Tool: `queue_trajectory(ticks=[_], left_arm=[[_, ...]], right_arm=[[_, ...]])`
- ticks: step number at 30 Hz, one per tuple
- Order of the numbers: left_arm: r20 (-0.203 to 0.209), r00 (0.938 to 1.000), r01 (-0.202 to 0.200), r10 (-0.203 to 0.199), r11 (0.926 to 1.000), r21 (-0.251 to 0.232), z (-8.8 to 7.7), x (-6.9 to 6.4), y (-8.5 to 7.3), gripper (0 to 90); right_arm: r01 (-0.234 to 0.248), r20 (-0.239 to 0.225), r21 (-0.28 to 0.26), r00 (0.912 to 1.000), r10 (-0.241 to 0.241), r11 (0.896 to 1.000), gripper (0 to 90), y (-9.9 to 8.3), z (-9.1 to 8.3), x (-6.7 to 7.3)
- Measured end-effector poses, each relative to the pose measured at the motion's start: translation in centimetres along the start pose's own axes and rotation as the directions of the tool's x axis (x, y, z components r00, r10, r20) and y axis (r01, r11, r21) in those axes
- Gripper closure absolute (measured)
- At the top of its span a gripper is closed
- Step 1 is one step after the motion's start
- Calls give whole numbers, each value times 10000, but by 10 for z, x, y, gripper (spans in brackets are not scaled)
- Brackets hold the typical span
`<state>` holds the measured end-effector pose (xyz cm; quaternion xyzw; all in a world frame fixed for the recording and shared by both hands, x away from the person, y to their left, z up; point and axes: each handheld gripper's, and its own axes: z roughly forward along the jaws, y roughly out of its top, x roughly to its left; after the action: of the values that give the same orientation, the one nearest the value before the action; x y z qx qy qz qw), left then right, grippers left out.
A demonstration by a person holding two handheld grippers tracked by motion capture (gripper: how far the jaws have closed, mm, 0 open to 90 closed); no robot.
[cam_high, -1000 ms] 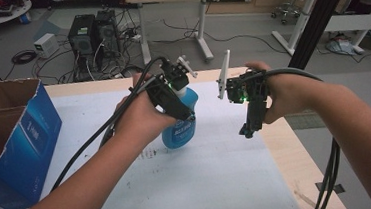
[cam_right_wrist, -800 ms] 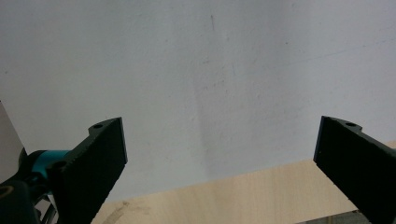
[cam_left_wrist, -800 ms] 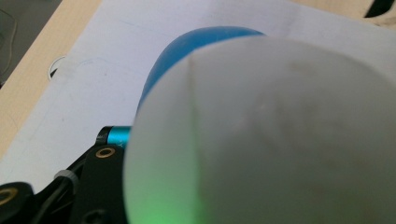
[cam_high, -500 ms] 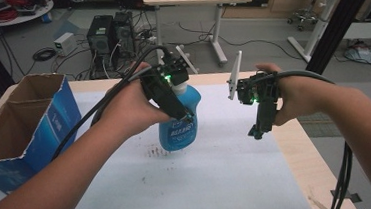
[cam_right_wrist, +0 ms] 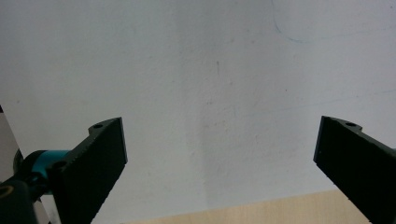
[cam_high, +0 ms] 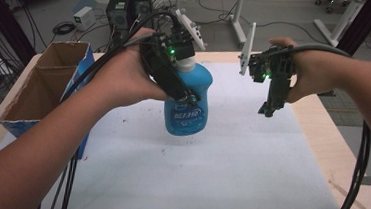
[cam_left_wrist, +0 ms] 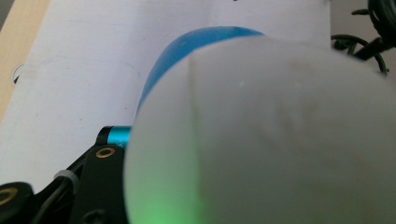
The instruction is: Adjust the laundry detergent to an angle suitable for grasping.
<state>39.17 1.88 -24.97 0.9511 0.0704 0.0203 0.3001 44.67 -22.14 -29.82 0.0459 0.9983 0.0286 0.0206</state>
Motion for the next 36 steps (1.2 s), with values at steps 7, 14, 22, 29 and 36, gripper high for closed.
queue_trajectory(ticks=[7,14,22,29,36], left_arm=[[777,9957,-507,499,9987,80,3,3,-15,429],[1092,9869,-1216,1183,9923,240,4,-1,-27,429],[1665,9660,-2043,1976,9786,239,5,-4,-37,429],[2156,9385,-2788,2698,9603,120,6,-5,-44,429],[2598,9074,-3461,3303,9381,160,7,-7,-53,429]], right_arm=[[57,-29,50,10000,-56,10000,18,5,4,-2],[120,-31,97,9999,-119,9999,18,9,8,-3],[262,-168,82,9995,-261,9996,18,15,12,-6],[247,-198,76,9995,-246,9997,18,16,13,-11],[304,-245,143,9992,-300,9994,18,19,16,-12]])
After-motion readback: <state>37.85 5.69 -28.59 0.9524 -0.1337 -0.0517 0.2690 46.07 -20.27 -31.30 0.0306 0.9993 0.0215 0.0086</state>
